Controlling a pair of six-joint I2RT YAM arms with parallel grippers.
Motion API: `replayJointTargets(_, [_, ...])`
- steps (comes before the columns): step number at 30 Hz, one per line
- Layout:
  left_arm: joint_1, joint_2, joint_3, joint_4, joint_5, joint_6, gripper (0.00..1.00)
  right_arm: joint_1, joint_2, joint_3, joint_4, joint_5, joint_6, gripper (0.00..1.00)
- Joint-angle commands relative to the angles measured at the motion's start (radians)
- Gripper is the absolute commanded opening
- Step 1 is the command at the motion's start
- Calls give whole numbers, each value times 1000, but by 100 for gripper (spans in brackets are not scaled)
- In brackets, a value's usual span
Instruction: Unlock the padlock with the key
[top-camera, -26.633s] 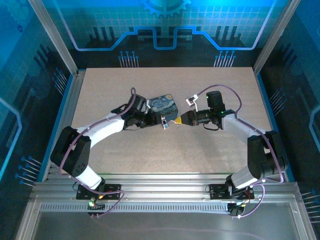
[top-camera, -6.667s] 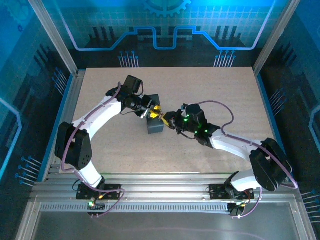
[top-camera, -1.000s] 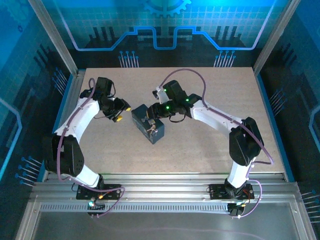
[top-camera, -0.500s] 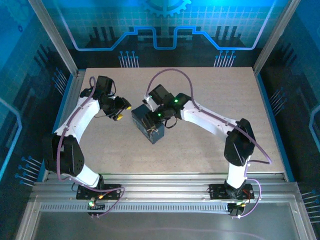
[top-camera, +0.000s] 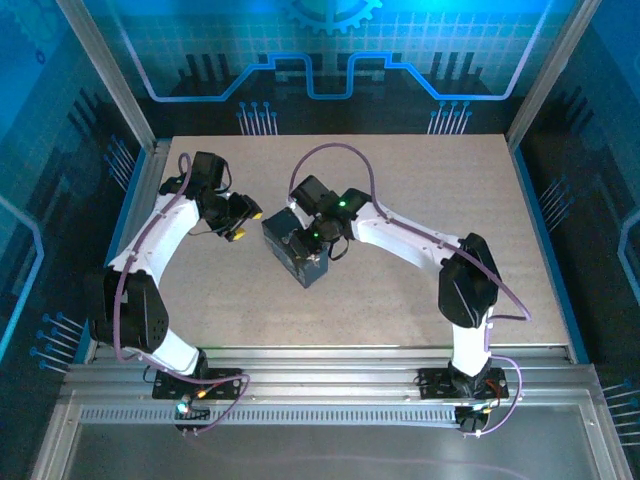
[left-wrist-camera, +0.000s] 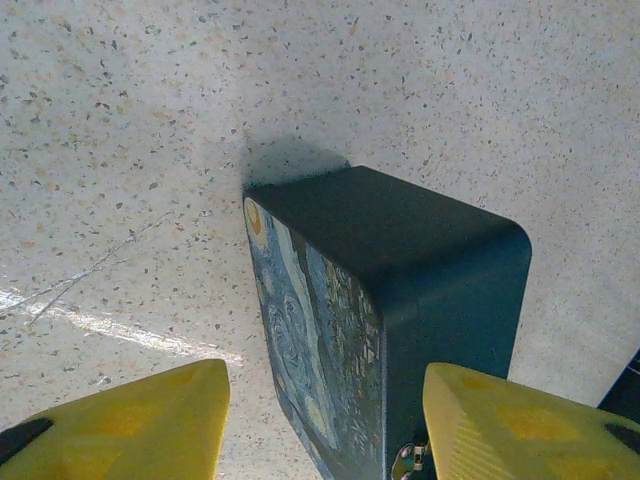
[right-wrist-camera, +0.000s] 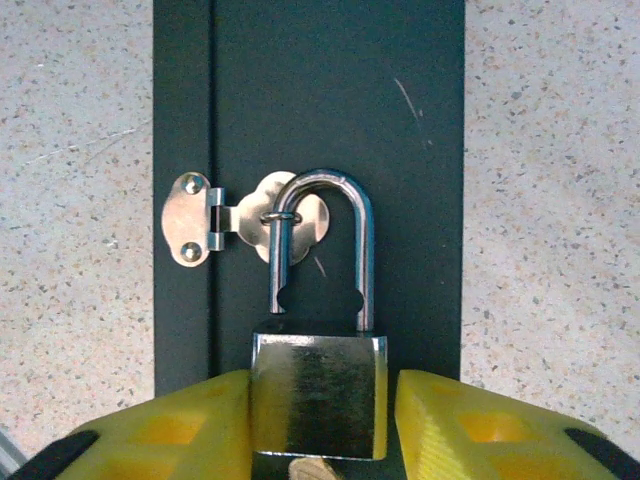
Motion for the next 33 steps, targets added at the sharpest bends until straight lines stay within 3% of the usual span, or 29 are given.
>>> replayJointTargets(1, [8,-13,9,-23,-8,28,54,14,35,19,-37,19,-5,35])
replayJointTargets(6, [8,-12,16,-29,-10,32,54,-23,-18,-33,45,-110,33,27])
replayJointTargets(11, [7,-11,11,-20,10,36,54,-100,-112,-125,207,-337,123,24])
replayJointTargets(17, [-2,3,19,-17,11,50,54,-161,-164,-220,361,-513,220,24])
replayJointTargets(22, [-9,21,37,-10,5,58,54,-177,-178,-252,433,-564,271,24])
replayJointTargets(33, [-43,131,136,41,-65,88,53,-178,-126,-188,349,-505,186,24])
